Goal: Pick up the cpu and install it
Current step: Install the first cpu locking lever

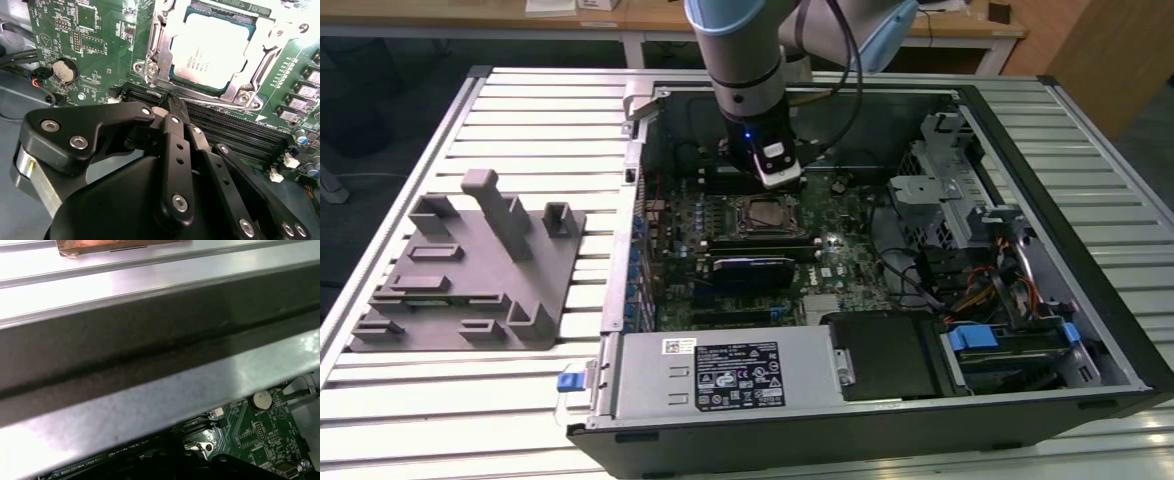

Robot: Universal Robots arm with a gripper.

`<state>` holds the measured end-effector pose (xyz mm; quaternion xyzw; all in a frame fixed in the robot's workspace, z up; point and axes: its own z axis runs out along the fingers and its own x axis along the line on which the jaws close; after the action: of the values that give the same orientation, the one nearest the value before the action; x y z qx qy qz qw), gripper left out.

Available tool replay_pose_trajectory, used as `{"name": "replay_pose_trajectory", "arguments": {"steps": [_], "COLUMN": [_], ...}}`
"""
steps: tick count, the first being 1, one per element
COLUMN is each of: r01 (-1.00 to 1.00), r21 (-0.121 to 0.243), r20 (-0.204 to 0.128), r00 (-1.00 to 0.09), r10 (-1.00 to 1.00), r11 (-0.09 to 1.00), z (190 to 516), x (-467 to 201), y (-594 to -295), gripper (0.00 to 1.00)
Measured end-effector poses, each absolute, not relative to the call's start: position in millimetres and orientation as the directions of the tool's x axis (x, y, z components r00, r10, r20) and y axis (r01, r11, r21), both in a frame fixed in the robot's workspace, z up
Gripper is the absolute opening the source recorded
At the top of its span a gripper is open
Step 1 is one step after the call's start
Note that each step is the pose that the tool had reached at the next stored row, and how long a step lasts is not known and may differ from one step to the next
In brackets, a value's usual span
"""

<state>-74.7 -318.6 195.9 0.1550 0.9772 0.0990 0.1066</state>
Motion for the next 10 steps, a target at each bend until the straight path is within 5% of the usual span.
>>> {"name": "replay_pose_trajectory", "arguments": {"steps": [10], "r01": [0.281], "r21": [0.214], "r20": [-0.185], "r00": [-0.929], "r10": [0.322], "r11": [0.936], "z": [193.4], "x": [-74.7], "y": [-318.6], "gripper": [0.11]}}
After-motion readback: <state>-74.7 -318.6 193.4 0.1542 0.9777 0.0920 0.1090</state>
